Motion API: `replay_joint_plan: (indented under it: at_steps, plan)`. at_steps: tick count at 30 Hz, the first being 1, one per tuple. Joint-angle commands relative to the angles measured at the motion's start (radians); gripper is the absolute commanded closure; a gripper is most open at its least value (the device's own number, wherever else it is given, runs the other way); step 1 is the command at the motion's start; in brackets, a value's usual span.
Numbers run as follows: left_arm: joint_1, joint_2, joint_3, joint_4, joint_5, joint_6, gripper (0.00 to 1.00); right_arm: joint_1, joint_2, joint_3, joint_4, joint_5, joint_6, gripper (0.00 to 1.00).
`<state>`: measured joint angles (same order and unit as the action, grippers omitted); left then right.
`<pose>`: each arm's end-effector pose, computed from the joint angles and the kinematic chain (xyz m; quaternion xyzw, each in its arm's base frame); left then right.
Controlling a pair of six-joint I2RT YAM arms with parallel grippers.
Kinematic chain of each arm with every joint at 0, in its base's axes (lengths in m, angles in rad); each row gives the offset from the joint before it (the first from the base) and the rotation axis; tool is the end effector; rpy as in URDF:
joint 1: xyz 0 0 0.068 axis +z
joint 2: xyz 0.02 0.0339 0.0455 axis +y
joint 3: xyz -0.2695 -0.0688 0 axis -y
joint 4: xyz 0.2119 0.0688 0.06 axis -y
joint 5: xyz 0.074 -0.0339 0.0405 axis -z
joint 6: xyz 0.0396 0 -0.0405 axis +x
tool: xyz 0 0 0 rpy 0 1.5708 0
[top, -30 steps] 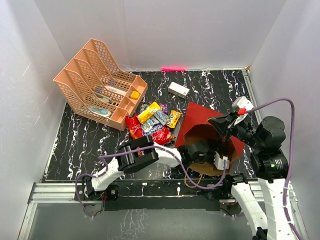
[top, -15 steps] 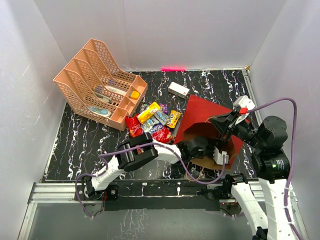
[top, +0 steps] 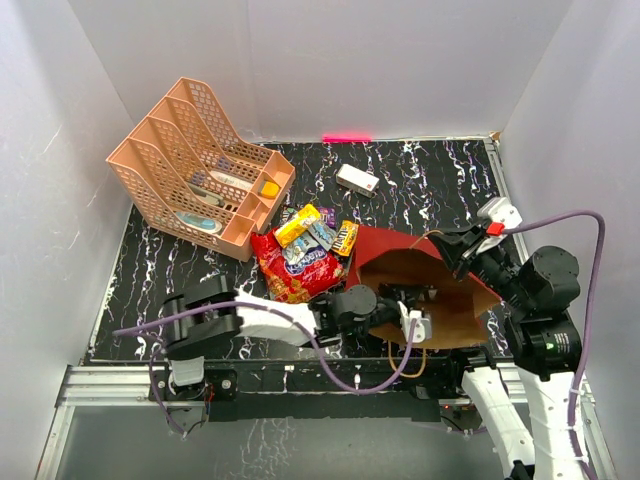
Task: Take the snacks out of the paper bag
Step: Take out the snack from the paper bag, then place the snack at the center of the board.
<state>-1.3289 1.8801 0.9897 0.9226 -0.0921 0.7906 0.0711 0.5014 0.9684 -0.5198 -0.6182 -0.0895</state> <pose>0.0982 -0.3830 0.2469 0.5899 0.3687 -0.1600 0.7003 0.0502 0.0266 0.3864 -0.2641 0.6721 0.2147 0.6576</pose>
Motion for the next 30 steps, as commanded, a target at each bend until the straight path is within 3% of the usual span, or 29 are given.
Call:
replay_joint_plan:
  at_steps: [1, 7, 13, 26, 30]
  plan:
    - [-0.041, -0.259, -0.025, -0.120, -0.002, -0.144, 1.00, 0.002, -0.018, -0.034, 0.077, 0.083, 0.012, 0.92]
    - [-0.052, -0.502, 0.042, -0.423, 0.081, -0.322, 1.00, 0.002, -0.017, -0.065, 0.084, 0.132, -0.002, 0.92]
    - [-0.052, -0.655, 0.139, -0.586, 0.058, -0.382, 1.00, 0.002, -0.027, -0.090, 0.106, 0.161, 0.007, 0.92]
    - [-0.038, -0.742, 0.373, -0.755, -0.327, -0.287, 1.00, 0.002, -0.031, -0.102, 0.096, 0.234, 0.016, 0.92]
    - [0.042, -0.726, 0.397, -0.757, -0.458, -0.247, 1.00, 0.002, -0.031, -0.102, 0.097, 0.234, 0.014, 0.92]
